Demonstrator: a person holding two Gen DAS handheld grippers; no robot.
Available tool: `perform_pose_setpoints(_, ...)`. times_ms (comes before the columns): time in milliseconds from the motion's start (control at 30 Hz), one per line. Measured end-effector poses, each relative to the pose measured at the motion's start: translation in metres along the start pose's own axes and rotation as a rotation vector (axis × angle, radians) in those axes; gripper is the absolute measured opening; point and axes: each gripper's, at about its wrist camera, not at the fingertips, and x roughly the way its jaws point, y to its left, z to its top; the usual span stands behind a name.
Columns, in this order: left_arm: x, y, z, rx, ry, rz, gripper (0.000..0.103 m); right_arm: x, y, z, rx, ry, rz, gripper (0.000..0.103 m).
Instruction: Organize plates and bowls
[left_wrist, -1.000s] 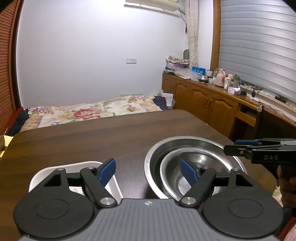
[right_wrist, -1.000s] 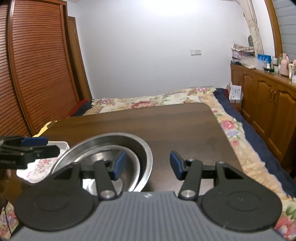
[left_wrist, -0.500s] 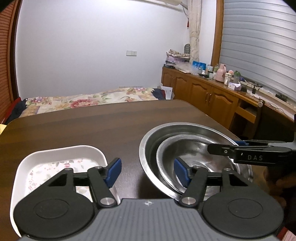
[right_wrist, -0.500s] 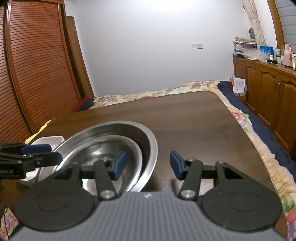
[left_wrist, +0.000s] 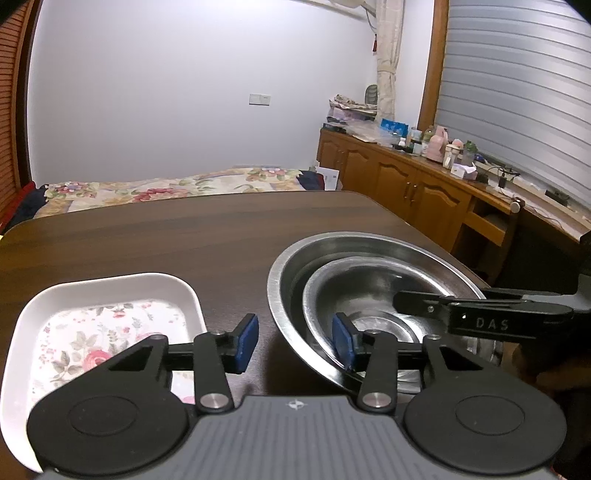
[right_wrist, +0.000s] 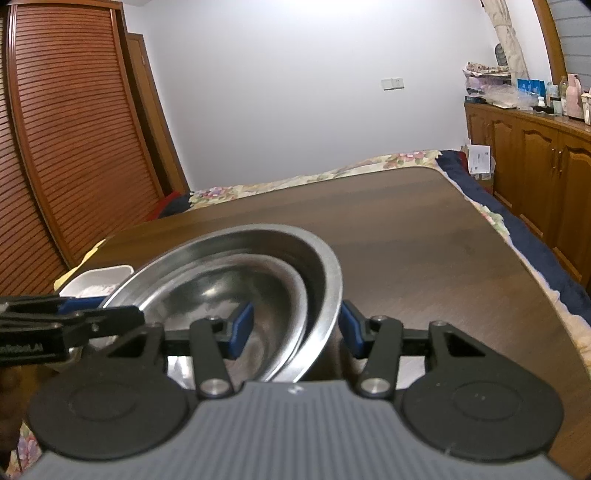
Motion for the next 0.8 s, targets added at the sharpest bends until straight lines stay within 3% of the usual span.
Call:
perform_pose_setpoints(300,0.003,-0.007,-0.004,0.005,0.002,-0.012,0.041,-0.001,0.002,-0.004,0.004,-0.003,0.013,0.049)
perform_pose_setpoints(533,0.004,-0.011,-0.004,0.011,0.002,0.004,0.031,-0.002,0.006,-0.006,-0.009,-0.019,0.002,0.032)
perform_pose_setpoints(800,-0.008,-0.006,0.006,-0.008,-0.023,0.030,0.027,-0.007,0.013,0.005,-0.024,-0.040,0.000,0.031)
